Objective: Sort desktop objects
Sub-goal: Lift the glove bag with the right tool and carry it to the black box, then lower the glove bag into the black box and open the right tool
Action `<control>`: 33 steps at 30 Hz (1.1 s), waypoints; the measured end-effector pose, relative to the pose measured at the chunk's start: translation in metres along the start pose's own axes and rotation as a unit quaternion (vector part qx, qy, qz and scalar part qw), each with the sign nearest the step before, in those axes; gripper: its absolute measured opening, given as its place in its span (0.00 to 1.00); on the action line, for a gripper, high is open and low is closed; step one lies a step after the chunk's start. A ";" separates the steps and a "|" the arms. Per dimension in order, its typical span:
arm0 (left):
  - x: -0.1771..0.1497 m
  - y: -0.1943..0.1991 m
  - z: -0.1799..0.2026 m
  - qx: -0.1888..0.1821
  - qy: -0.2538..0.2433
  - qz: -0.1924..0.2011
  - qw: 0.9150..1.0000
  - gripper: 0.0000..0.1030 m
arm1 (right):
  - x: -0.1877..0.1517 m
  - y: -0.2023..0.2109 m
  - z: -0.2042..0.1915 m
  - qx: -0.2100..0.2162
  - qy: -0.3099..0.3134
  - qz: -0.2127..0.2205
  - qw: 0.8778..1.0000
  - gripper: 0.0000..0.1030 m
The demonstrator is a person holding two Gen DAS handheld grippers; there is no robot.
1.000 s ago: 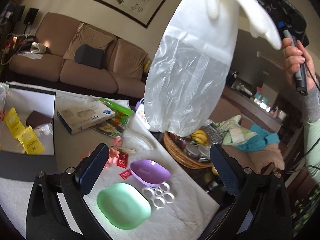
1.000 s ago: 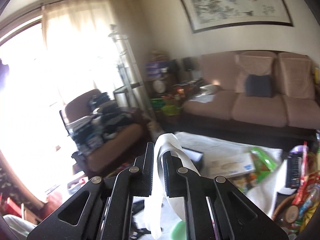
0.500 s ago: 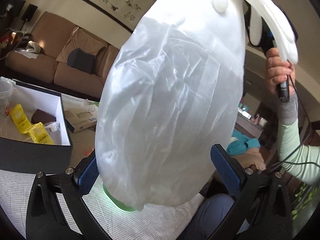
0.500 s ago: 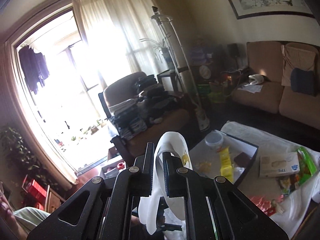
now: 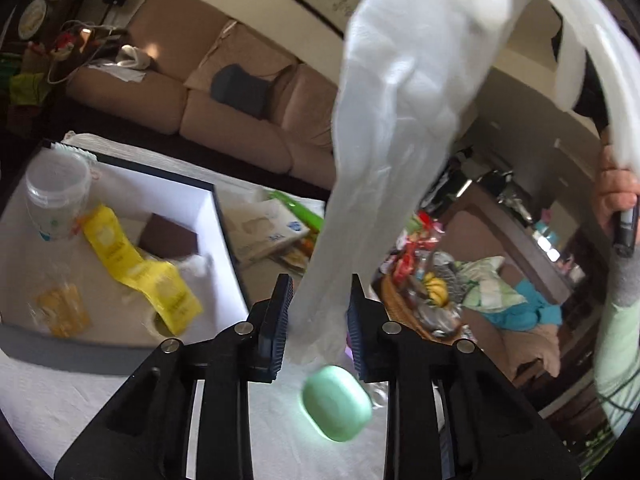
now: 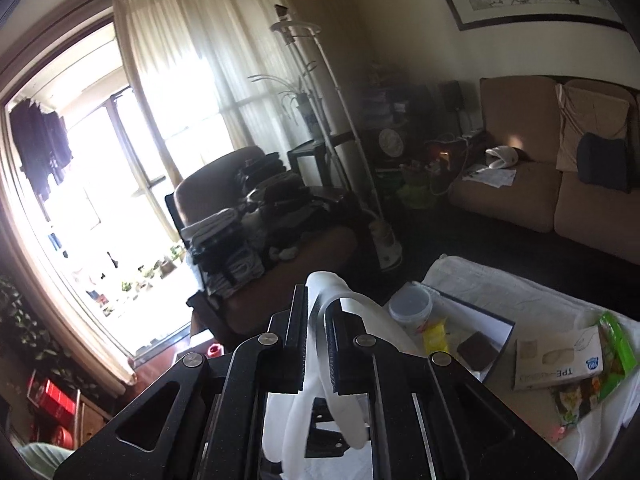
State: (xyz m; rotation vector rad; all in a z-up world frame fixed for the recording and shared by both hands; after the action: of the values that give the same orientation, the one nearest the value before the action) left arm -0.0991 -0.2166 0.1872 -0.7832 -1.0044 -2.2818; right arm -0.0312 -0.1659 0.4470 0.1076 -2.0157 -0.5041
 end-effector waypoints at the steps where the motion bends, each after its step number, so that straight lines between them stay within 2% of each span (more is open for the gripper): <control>1: 0.007 -0.008 -0.011 0.010 0.006 -0.012 1.000 0.22 | 0.005 -0.010 0.016 -0.007 -0.008 0.005 1.000 0.08; 4: 0.021 -0.041 -0.048 0.036 0.032 -0.061 0.997 0.22 | 0.011 -0.037 0.062 -0.029 -0.028 0.015 0.999 0.08; 6: 0.021 -0.066 -0.077 0.073 0.041 -0.096 0.992 0.22 | 0.004 -0.057 0.093 -0.033 -0.052 0.016 0.998 0.08; 8: 0.016 -0.089 -0.106 0.116 0.048 -0.131 0.983 0.22 | -0.006 -0.080 0.126 -0.041 -0.075 0.014 0.996 0.08; 12: 0.003 -0.130 -0.161 0.185 0.074 -0.194 0.961 0.33 | -0.030 -0.128 0.197 -0.068 -0.116 0.002 0.991 0.08; 15: 0.001 -0.136 -0.180 0.199 0.088 -0.198 0.956 0.44 | -0.053 -0.160 0.242 -0.100 -0.128 -0.015 0.987 0.08; 18: 0.002 -0.128 -0.188 0.199 0.093 -0.188 0.957 0.51 | -0.075 -0.183 0.271 -0.121 -0.136 -0.029 0.983 0.08; 22: 0.003 -0.109 -0.203 0.206 0.102 -0.180 0.956 0.51 | -0.115 -0.205 0.286 -0.127 -0.137 -0.067 0.980 0.08; 24: 0.005 -0.092 -0.207 0.210 0.101 -0.169 0.958 0.51 | -0.137 -0.209 0.279 -0.126 -0.130 -0.093 0.979 0.08; 27: 0.006 -0.072 -0.207 0.213 0.092 -0.155 0.960 0.55 | -0.177 -0.209 0.255 -0.093 -0.124 -0.125 0.980 0.08; 29: 0.007 -0.068 -0.206 0.210 0.086 -0.155 0.962 0.60 | -0.203 -0.208 0.244 -0.083 -0.141 -0.151 0.975 0.08; 31: 0.005 -0.069 -0.204 0.220 0.071 -0.163 0.959 0.62 | -0.226 -0.204 0.238 -0.071 -0.172 -0.169 0.968 0.08; 33: 0.001 -0.074 -0.201 0.230 0.059 -0.171 0.956 0.62 | -0.242 -0.199 0.239 -0.087 -0.179 -0.192 0.961 0.10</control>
State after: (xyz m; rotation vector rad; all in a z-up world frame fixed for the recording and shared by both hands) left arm -0.2071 -0.3296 0.0410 -0.2888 -1.6338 -2.1951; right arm -0.1476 -0.2050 0.0723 0.3218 -2.3009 -1.0054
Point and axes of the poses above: each gripper's, at about its wrist camera, not at the fingertips, and y roughly against the way its jaws point, z to its right, x to its top, the point moved 9 cm from there along -y, roughly the way its jaws point, and after that the axes turned 4 degrees about x, right-handed, at the moved point
